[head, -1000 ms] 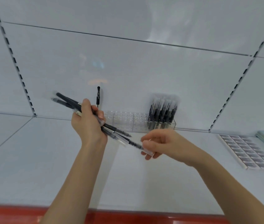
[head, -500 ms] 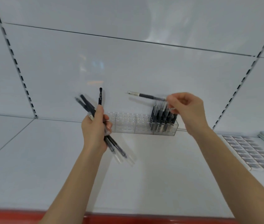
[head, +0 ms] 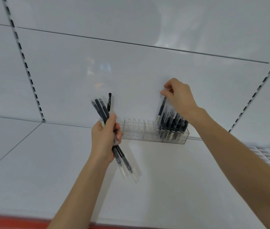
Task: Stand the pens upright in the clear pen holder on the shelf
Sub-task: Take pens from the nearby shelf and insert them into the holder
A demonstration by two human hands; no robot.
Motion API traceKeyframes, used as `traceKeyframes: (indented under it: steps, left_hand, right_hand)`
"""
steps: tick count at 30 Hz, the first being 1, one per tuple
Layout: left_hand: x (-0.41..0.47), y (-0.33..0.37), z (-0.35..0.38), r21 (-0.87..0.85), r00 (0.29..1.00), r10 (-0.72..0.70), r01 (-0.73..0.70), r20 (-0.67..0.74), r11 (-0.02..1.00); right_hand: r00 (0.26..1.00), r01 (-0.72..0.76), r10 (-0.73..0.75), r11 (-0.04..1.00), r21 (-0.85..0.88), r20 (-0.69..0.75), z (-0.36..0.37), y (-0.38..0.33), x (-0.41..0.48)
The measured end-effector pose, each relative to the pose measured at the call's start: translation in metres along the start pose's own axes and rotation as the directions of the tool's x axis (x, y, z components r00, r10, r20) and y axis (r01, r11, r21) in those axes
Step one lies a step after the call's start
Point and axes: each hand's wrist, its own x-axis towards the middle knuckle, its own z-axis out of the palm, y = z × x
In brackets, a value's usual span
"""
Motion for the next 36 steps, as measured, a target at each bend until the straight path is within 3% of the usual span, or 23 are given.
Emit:
traceKeyframes:
  steps: [7,13,15,17,20,26,33,36]
  left_hand:
    - [-0.004,0.0,0.0,0.022,1.0,-0.01,0.01,0.015,1.0]
    - [-0.01,0.0,0.002,0.066,0.998,-0.035,0.031,0.061,0.997]
    - [-0.015,0.002,0.003,0.083,0.989,-0.047,0.036,0.142,0.996]
    - [-0.02,0.004,0.006,0.083,0.966,-0.057,0.037,0.251,0.996]
    - [-0.028,0.006,0.012,0.086,0.917,-0.074,0.043,0.392,0.995]
    - [-0.037,0.007,0.02,0.186,0.848,-0.119,0.024,0.517,0.982]
    - [-0.035,0.005,0.017,0.18,0.91,-0.062,-0.014,0.411,0.984]
    - [-0.032,0.003,0.018,0.197,0.925,-0.06,-0.016,0.375,0.98]
  right_hand:
    - [0.983,0.066,-0.039,0.987,-0.147,0.181,0.014,0.014,-0.004]
    - [0.983,0.091,-0.065,0.985,-0.147,0.174,0.009,0.015,-0.012]
    - [0.996,0.048,-0.047,0.999,-0.006,0.07,0.003,0.003,-0.019]
    - [0.998,-0.06,0.056,0.955,0.291,0.023,-0.005,-0.017,-0.028]
    - [0.972,-0.217,0.12,0.794,0.568,0.204,-0.013,-0.044,-0.039]
    - [0.92,-0.365,0.122,0.615,0.699,0.373,-0.015,-0.059,-0.045]
    - [0.916,-0.377,0.297,0.414,0.829,0.268,-0.026,-0.045,-0.037]
    - [0.938,-0.333,0.251,0.452,0.827,0.241,-0.03,-0.04,-0.042]
